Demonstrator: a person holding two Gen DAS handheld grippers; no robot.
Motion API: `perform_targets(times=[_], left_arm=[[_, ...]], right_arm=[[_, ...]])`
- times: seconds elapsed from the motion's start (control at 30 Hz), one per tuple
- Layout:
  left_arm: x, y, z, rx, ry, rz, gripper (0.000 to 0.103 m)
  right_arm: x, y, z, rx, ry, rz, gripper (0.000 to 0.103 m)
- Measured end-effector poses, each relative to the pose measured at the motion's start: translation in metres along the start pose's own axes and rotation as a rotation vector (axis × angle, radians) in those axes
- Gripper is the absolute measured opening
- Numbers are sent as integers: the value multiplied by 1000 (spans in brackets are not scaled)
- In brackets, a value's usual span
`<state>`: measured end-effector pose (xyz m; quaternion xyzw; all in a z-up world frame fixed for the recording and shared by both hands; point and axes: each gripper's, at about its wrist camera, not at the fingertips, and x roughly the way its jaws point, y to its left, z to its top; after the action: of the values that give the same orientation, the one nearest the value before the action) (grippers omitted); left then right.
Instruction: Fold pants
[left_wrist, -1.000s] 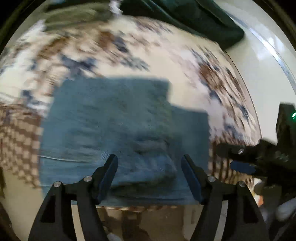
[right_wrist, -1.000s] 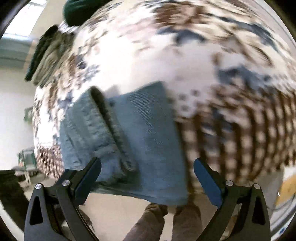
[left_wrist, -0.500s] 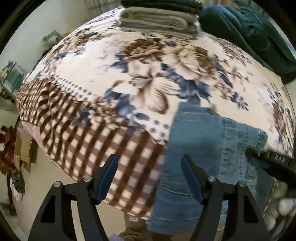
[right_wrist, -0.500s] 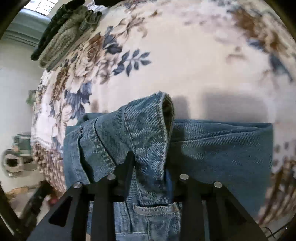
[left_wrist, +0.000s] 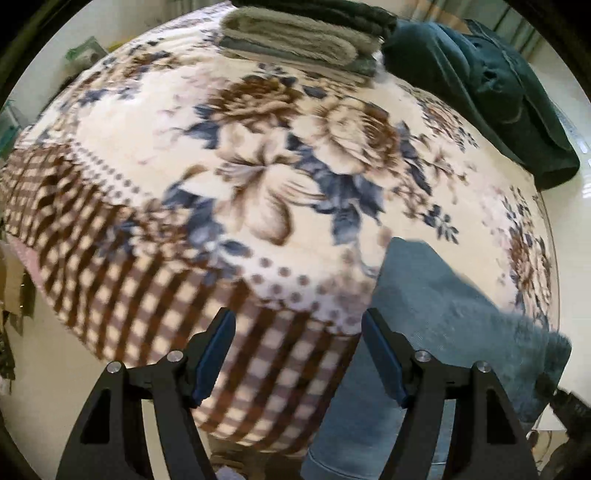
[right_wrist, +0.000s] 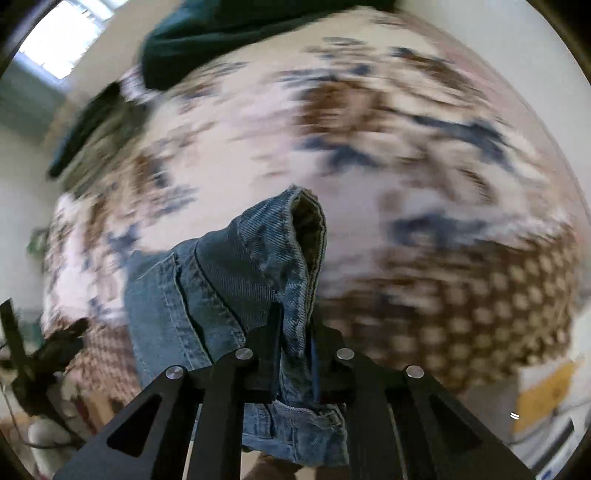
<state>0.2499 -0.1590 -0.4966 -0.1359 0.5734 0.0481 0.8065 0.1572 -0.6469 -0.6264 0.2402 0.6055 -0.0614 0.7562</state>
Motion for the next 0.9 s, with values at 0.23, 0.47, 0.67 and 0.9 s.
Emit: perform_targets(times=[0.23,0.47,0.67,0.9], left_arm=[[48,-58,9,40,98,-148,69],[124,-83,24,-10,239,-312,61],[126,-78,24,39,177,-390,16],[119,-71,33,57,191,-390,14]], right_arm=[[48,-79,5,251,124,126,39],[53,-89,15,293,3,238,88],[73,-90,21,285,30,305,21],[65,-78,24,152,94,186,45]])
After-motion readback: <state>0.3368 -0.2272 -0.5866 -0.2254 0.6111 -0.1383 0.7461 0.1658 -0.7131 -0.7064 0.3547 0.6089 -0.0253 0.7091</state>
